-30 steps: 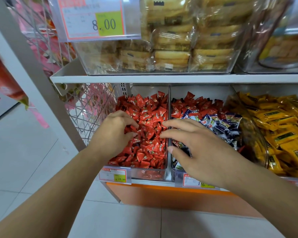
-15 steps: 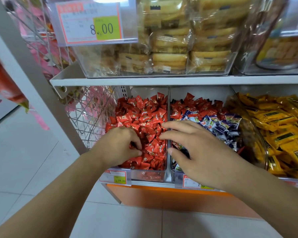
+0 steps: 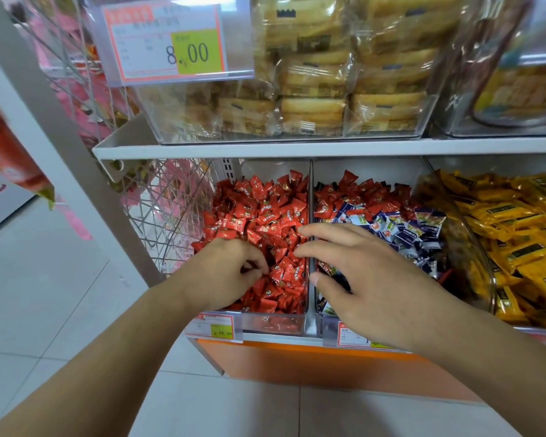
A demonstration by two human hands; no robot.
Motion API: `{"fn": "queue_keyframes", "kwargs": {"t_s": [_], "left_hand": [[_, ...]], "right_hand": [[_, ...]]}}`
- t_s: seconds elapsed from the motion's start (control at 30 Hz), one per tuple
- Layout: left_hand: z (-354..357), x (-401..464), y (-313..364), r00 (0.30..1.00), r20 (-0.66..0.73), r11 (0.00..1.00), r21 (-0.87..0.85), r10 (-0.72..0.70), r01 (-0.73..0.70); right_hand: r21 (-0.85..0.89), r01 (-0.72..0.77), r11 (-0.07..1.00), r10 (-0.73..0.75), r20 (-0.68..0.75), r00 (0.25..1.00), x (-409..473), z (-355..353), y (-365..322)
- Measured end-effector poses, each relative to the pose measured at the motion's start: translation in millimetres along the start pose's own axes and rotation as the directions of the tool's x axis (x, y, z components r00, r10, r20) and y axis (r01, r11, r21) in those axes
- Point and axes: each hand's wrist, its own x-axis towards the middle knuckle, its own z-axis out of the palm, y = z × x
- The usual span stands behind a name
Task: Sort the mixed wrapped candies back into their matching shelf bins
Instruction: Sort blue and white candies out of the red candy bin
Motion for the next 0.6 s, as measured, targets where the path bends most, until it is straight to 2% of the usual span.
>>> {"fn": "queue_keyframes", "kwargs": {"t_s": [0.3,0.6], "left_hand": [[3.2,5.3,1.3,0.983,-0.036,0.982,0.036,-0.183,0.184],[-3.6,2.9,3.2,0.978,0.011,0.978,-0.037,-0.206,0.207]], "right_hand": [[-0.006,0.003,1.0,-0.003,0.003,1.0,-0.4,0.2,-0.3],[0.003,-0.012,1.0,0.012,0.003,1.0,-0.9,-0.2,-1.2]]}}
